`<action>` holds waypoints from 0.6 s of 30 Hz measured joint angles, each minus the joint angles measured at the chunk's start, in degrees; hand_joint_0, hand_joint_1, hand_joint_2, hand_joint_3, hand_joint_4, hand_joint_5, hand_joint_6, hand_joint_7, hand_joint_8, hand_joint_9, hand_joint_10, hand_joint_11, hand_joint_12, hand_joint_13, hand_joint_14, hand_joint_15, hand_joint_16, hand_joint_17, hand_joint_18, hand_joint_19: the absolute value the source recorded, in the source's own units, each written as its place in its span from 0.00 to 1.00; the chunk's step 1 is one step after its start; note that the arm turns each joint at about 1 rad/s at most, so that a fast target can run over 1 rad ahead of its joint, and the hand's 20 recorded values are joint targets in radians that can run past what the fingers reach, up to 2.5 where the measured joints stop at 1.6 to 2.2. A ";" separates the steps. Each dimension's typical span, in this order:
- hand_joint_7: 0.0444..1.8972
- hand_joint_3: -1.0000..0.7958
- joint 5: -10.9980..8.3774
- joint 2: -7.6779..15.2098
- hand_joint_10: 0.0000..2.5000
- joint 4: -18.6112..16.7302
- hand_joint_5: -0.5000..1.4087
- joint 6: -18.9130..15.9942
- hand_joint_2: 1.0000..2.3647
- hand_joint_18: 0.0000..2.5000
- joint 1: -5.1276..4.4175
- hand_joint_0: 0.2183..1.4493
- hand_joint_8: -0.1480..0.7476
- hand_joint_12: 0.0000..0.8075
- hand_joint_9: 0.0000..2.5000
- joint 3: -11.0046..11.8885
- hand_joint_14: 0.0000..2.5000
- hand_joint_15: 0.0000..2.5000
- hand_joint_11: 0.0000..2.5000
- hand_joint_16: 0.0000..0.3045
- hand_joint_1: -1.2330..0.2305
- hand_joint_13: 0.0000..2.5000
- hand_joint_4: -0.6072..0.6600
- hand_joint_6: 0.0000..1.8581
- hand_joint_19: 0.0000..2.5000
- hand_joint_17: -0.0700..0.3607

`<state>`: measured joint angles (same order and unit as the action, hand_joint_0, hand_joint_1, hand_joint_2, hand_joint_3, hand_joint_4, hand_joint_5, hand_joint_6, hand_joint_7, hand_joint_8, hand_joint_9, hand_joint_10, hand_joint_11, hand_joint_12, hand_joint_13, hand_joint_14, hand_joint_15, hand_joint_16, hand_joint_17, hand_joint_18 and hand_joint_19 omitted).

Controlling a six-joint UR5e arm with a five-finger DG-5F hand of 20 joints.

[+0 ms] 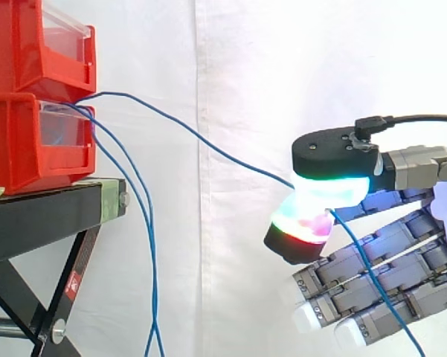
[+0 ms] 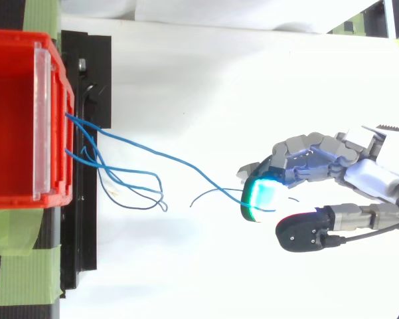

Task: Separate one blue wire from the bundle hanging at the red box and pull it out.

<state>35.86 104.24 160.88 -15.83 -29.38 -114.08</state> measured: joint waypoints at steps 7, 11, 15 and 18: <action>0.62 0.53 0.00 0.00 0.00 -0.04 0.21 0.01 0.01 0.23 0.00 0.30 0.54 0.60 0.21 0.00 0.00 0.14 0.08 0.22 0.25 0.19 0.45 0.47 0.11 0.51; 0.61 0.53 0.00 0.00 0.00 -0.04 0.21 0.01 0.01 0.23 0.01 0.30 0.54 0.59 0.21 0.00 0.00 0.13 0.07 0.22 0.25 0.19 0.45 0.47 0.11 0.51; 0.62 0.53 0.00 0.00 0.00 -0.04 0.21 0.00 0.01 0.23 -0.01 0.30 0.54 0.59 0.21 -0.01 0.00 0.14 0.07 0.22 0.25 0.19 0.45 0.47 0.11 0.51; 0.61 0.53 0.00 0.00 0.00 -0.04 0.21 0.00 0.01 0.23 0.00 0.30 0.54 0.60 0.21 -0.01 0.00 0.14 0.07 0.22 0.25 0.19 0.45 0.47 0.11 0.52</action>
<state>35.86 104.24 160.84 -15.83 -29.38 -114.08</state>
